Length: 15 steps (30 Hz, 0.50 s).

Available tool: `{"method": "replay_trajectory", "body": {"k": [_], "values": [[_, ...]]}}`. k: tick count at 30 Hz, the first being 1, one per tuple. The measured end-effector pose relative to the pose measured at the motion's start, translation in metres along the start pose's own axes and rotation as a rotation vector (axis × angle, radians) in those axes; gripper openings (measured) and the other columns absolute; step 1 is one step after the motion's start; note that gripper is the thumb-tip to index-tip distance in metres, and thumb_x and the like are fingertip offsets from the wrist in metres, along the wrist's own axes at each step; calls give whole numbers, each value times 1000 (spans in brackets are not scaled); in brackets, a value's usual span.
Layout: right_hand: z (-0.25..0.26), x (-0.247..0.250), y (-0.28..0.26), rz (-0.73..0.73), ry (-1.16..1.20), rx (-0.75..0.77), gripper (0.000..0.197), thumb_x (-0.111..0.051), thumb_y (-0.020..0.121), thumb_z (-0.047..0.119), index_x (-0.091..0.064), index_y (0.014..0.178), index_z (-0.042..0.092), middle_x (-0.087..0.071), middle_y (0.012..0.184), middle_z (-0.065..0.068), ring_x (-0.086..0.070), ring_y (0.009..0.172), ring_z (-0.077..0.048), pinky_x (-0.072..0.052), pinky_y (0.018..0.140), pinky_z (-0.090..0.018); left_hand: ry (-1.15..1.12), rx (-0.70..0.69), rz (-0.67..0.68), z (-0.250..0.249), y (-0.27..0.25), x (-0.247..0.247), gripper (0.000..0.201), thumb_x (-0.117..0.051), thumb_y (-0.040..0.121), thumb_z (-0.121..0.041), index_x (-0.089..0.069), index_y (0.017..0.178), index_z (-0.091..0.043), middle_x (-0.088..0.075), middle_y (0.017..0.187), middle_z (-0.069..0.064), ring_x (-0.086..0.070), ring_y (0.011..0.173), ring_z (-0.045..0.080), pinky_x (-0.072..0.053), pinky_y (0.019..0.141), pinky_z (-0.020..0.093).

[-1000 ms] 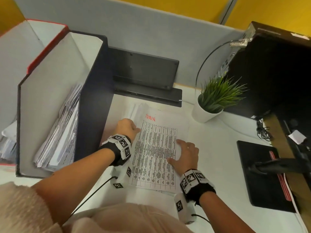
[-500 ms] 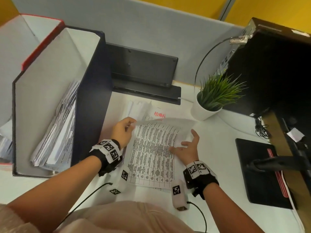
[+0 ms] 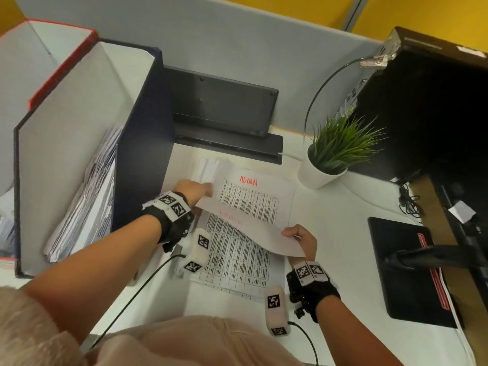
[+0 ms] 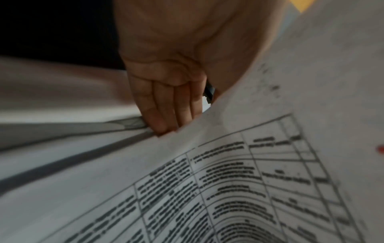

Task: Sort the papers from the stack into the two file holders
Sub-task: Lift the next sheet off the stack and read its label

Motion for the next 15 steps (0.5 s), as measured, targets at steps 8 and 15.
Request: {"method": "replay_trajectory", "body": {"k": [8, 15], "values": [[1, -2, 1, -52, 38, -43, 53, -39, 71, -19, -46, 28, 11, -51, 51, -5, -51, 44, -16, -43, 40, -13, 388, -201, -32, -4, 2, -10, 25, -79, 71, -23, -70, 93, -14, -70, 102, 3, -60, 77, 14, -47, 62, 22], [9, 0, 7, -68, -430, 219, 39, -59, 73, -17, -49, 48, 11, -52, 57, -7, -51, 53, -9, -37, 41, -6, 291, -353, -53, 2, -10, -13, 35, -55, 93, -21, -56, 119, 1, -61, 95, 14, -62, 86, 26, -49, 79, 35]]}}
Point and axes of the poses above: each hand's wrist, its own y-axis towards the middle knuckle, its own x-axis out of the back of the hand, z = x × y, the point moved 2 cm from there along y, towards the middle knuckle
